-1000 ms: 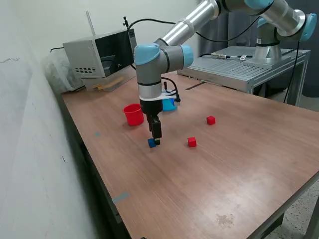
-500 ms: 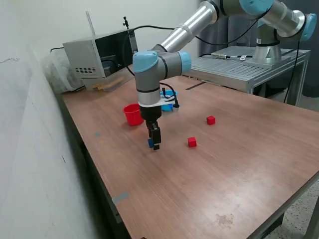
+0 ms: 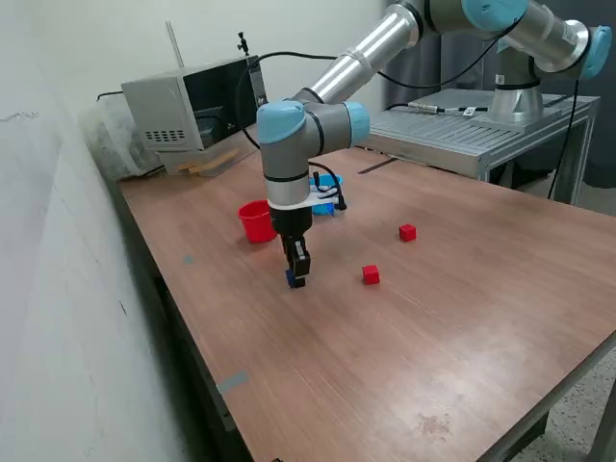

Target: Place red objects in the red bin, and blue objects in the blue bin.

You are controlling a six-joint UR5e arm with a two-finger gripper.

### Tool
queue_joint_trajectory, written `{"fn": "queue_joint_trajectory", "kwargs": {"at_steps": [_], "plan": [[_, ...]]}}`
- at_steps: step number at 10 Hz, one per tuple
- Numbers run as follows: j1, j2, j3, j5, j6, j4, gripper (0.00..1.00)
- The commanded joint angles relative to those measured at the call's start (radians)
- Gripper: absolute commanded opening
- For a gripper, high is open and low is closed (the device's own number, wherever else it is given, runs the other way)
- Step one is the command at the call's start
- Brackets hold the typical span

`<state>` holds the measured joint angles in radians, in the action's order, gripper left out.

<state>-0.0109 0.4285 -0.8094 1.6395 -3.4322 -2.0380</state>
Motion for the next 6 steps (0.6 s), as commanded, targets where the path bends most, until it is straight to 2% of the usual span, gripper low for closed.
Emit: {"fn": "queue_joint_trajectory", "kwargs": {"at_steps": [1,3,5,6], "plan": [[0.002,-0.002,-0.001,0.060,0.044,-0.002,0.00],[0.005,0.054,-0.039,0.062,0.051,-0.002,0.00],[0.006,0.213,-0.156,0.059,0.067,0.001,0.00],[0.012,0.302,-0.239,0.057,0.111,0.005,0.00]]}}
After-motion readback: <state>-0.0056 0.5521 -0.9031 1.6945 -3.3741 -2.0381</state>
